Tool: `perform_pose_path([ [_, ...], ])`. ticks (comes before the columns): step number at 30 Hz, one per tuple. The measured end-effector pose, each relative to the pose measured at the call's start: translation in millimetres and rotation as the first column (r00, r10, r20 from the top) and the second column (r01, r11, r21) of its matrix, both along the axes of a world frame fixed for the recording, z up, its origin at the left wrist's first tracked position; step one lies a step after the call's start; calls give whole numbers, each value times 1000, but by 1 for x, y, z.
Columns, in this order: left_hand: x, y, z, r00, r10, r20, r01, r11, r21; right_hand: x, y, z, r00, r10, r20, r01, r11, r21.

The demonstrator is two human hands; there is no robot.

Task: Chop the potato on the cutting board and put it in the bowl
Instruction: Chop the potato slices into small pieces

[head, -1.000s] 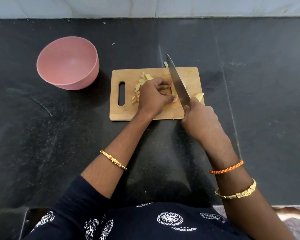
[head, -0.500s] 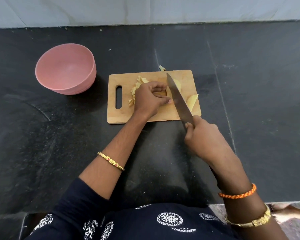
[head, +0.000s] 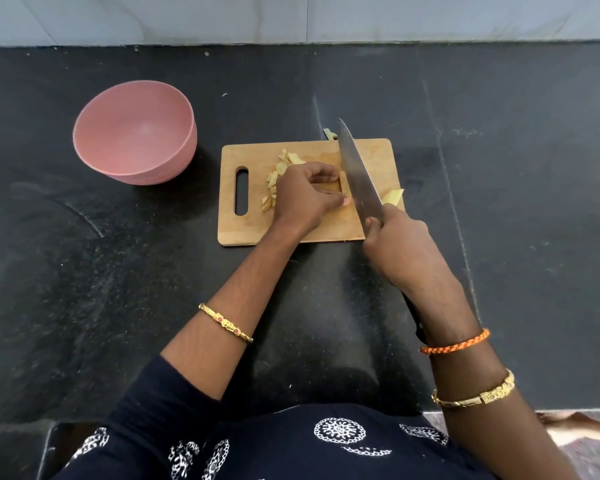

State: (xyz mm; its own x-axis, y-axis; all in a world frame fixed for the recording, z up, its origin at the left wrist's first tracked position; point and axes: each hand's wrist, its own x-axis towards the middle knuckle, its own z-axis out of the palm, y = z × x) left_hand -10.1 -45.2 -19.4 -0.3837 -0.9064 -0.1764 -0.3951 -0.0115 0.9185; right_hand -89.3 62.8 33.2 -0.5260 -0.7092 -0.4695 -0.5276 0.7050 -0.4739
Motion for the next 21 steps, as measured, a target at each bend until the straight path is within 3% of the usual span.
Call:
perform_pose_path([
  [21, -2, -2, -2, 999, -31, 7, 31, 1000, 6, 12, -1, -13, 991, 39, -125, -34, 999, 38],
])
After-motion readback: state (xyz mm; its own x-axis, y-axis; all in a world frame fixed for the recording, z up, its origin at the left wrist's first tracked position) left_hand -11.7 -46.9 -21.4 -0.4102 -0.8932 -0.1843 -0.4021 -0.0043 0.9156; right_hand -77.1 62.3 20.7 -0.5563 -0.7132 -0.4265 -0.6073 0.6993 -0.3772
